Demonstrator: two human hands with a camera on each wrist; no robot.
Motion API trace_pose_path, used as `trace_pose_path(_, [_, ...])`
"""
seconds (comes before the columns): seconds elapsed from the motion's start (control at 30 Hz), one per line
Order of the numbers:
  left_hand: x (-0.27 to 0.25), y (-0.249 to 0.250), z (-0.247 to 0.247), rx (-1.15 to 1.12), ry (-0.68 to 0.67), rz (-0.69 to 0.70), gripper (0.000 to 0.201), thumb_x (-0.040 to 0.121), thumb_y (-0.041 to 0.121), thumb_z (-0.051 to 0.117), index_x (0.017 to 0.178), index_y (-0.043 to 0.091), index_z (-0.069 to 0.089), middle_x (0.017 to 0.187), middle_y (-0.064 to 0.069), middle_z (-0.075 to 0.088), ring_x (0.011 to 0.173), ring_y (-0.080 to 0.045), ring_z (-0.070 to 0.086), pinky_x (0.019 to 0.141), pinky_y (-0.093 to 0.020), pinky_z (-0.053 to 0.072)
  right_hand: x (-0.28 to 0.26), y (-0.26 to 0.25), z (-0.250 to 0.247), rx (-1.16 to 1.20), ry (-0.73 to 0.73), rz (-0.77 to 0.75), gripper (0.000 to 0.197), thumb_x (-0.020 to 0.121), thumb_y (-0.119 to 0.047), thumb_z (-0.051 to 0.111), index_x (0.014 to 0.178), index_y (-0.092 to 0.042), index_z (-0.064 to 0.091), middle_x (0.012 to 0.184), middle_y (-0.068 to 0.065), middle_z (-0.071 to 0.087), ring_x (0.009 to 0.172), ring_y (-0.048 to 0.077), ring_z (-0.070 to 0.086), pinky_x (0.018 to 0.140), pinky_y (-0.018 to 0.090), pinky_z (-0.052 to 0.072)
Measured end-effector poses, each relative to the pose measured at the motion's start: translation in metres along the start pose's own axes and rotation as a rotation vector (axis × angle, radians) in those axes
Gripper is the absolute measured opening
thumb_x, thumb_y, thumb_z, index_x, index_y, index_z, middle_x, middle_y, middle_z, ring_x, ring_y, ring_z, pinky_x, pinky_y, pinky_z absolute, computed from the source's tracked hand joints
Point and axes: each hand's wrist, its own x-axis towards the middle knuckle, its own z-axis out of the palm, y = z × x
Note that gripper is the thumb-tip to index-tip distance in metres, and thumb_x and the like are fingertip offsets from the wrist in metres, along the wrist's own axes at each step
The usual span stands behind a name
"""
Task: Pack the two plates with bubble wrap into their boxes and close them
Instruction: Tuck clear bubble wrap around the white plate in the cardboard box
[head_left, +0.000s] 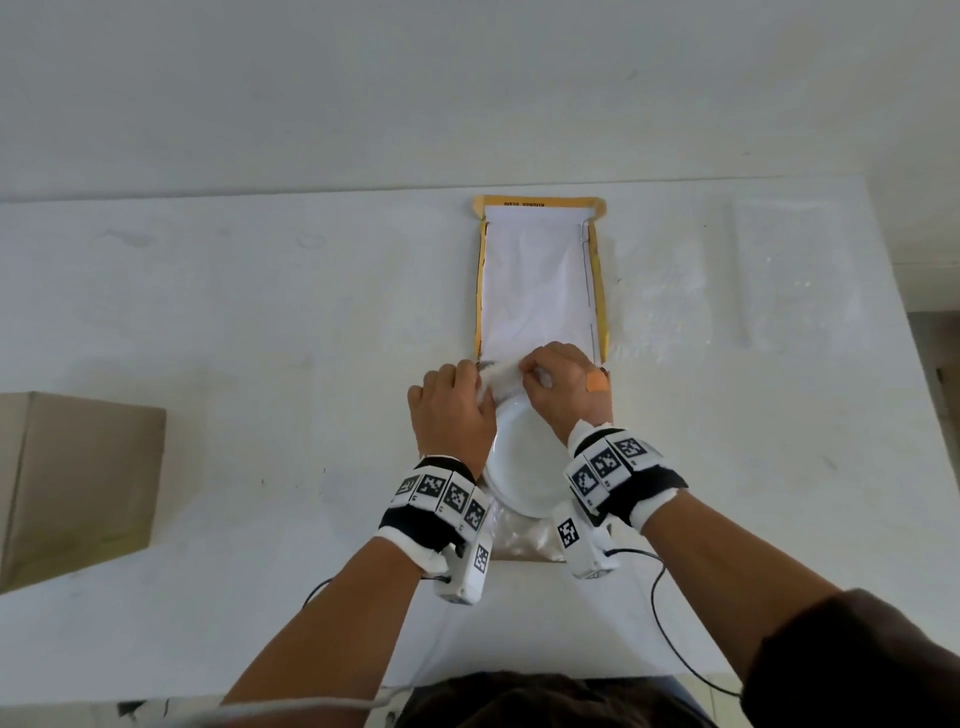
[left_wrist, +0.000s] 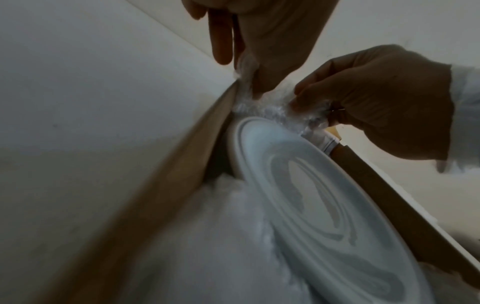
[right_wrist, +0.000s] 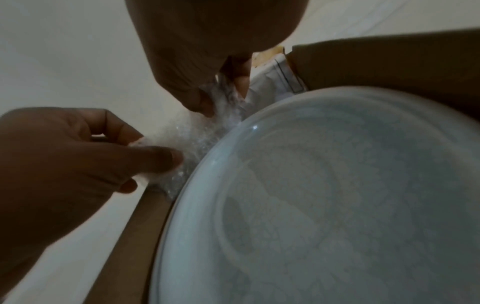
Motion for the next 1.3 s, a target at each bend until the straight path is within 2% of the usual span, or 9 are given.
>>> trace_pose_path(0.23, [0.004, 0.004, 0.001, 0.055, -0.072, 0.015, 0.031, 0.056, 0.014, 0.083, 0.072, 0.008, 0.057, 0.064, -0.009, 0.057, 0.06, -0.031, 0.055, 0.057, -0.035, 0.043, -0.004, 0.007, 0.01, -0.165, -0.051, -0.158, 0.013, 0.075, -0.007, 0.055, 0.072, -0.005, 0.067, 0.079, 0.01, 0.056, 0.068, 0.029, 0.058, 0.044, 0.028, 0.044])
trace_pose_path(0.4, [-0.002, -0.003, -0.002, -0.006, -0.109, -0.002, 0.03, 0.079, 0.034, 0.066, 0.09, 0.006, 0.065, 0.086, -0.01, 0.066, 0.085, -0.031, 0.057, 0.078, -0.039, 0.037, 0.002, 0.006, 0.012, -0.356, -0.134, -0.189, 0.015, 0.059, -0.003, 0.077, 0.067, -0.011, 0.068, 0.071, 0.004, 0.057, 0.063, 0.027, 0.055, 0.059, 0.032, 0.044])
trace_pose_path(0.57, [-0.006, -0.011, -0.01, -0.046, -0.204, 0.073, 0.024, 0.089, 0.022, 0.051, 0.102, 0.013, 0.069, 0.092, -0.008, 0.071, 0.089, -0.028, 0.057, 0.081, -0.035, 0.039, -0.002, 0.006, 0.01, -0.347, -0.122, -0.258, 0.016, 0.062, -0.003, 0.069, 0.075, -0.012, 0.07, 0.072, 0.002, 0.065, 0.064, 0.027, 0.059, 0.064, 0.034, 0.046])
trace_pose_path(0.67, [-0.005, -0.012, -0.009, 0.019, -0.231, 0.077, 0.025, 0.09, 0.02, 0.05, 0.11, 0.019, 0.066, 0.095, -0.006, 0.07, 0.092, -0.024, 0.056, 0.083, -0.031, 0.034, -0.006, 0.002, 0.006, -0.205, -0.101, -0.159, 0.029, 0.066, 0.01, 0.062, 0.089, -0.008, 0.065, 0.066, 0.006, 0.063, 0.06, 0.027, 0.056, 0.06, 0.034, 0.047])
trace_pose_path(0.77, [-0.006, -0.007, -0.01, 0.098, -0.205, 0.111, 0.02, 0.089, 0.02, 0.05, 0.105, 0.018, 0.062, 0.092, -0.001, 0.069, 0.091, -0.022, 0.054, 0.078, -0.029, 0.031, -0.002, 0.0, 0.005, -0.137, -0.18, -0.008, 0.018, 0.082, 0.007, 0.051, 0.095, -0.004, 0.057, 0.07, 0.012, 0.06, 0.064, 0.028, 0.054, 0.054, 0.033, 0.042])
trace_pose_path(0.93, [-0.008, -0.008, -0.012, 0.095, -0.154, 0.269, 0.015, 0.078, 0.023, 0.065, 0.088, 0.012, 0.065, 0.082, -0.003, 0.065, 0.078, -0.026, 0.056, 0.068, -0.035, 0.038, -0.002, 0.005, 0.016, -0.156, -0.129, -0.135, 0.018, 0.064, 0.012, 0.07, 0.066, -0.003, 0.06, 0.067, 0.01, 0.057, 0.049, 0.023, 0.054, 0.039, 0.022, 0.036])
trace_pose_path(1.03, [-0.006, -0.01, -0.014, 0.26, -0.169, 0.337, 0.006, 0.07, 0.024, 0.073, 0.074, 0.02, 0.071, 0.073, 0.003, 0.064, 0.071, -0.022, 0.056, 0.064, -0.033, 0.041, 0.0, 0.006, 0.019, -0.17, -0.146, -0.153, 0.018, 0.064, 0.008, 0.074, 0.062, -0.004, 0.061, 0.071, 0.008, 0.054, 0.047, 0.019, 0.049, 0.036, 0.021, 0.037])
trace_pose_path(1.2, [-0.008, -0.01, -0.01, 0.471, -0.167, 0.502, 0.016, 0.05, 0.015, 0.075, 0.061, 0.021, 0.065, 0.068, 0.004, 0.056, 0.065, -0.019, 0.051, 0.063, -0.03, 0.024, -0.008, -0.001, 0.019, -0.217, -0.104, -0.194, 0.015, 0.062, 0.003, 0.075, 0.066, -0.009, 0.066, 0.068, 0.005, 0.065, 0.062, 0.024, 0.061, 0.055, 0.027, 0.049])
trace_pose_path(1.3, [-0.015, -0.011, -0.007, 0.507, -0.185, 0.562, 0.021, 0.051, 0.015, 0.072, 0.071, 0.017, 0.066, 0.074, 0.001, 0.059, 0.064, -0.018, 0.052, 0.061, -0.03, 0.034, -0.017, 0.002, 0.019, -0.266, -0.1, -0.281, 0.006, 0.068, -0.003, 0.067, 0.069, -0.009, 0.067, 0.068, 0.005, 0.068, 0.064, 0.024, 0.062, 0.062, 0.027, 0.049])
